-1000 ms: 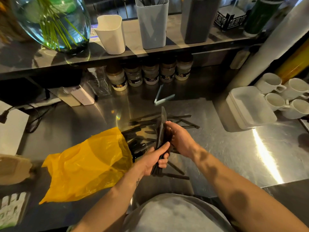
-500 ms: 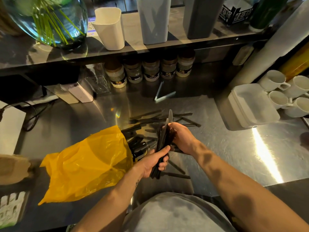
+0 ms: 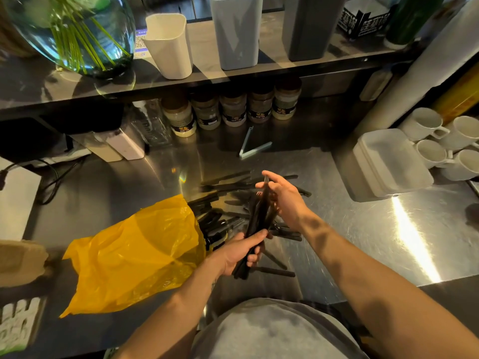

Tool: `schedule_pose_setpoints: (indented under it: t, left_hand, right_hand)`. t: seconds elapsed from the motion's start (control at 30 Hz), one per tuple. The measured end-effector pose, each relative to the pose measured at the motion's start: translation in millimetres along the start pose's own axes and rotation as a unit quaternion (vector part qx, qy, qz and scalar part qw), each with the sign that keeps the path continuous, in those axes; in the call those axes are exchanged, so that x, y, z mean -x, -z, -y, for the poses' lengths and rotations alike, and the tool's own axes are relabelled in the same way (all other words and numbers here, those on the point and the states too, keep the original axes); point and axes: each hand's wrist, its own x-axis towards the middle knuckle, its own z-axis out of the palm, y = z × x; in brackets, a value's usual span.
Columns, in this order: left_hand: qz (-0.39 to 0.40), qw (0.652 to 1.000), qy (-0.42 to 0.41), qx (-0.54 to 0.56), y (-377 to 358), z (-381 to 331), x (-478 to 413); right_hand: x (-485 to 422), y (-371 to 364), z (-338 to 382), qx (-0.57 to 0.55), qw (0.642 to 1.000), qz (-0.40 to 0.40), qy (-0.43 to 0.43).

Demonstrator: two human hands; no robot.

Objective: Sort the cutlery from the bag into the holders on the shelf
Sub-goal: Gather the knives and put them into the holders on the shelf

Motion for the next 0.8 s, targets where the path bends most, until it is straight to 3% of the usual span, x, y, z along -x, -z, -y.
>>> schedule_pose_setpoints:
  t: [0.33, 0.5, 0.8]
  left_hand:
    - [-0.012, 1.000, 0.005, -0.002, -8, 2, 4]
    - [-0.020, 1.000, 0.003, 0.014, -5, 3, 0]
    - [0.009, 0.999, 0.025, -0.022, 3, 5, 1]
  right_hand:
    - [7, 4, -14, 0.038, 0.999, -0.023, 0.014]
    - [11, 2, -19, 0.112, 0.994, 0.021, -0.004]
    - [10, 6, -9, 0.131, 0.989, 0.060, 0.017]
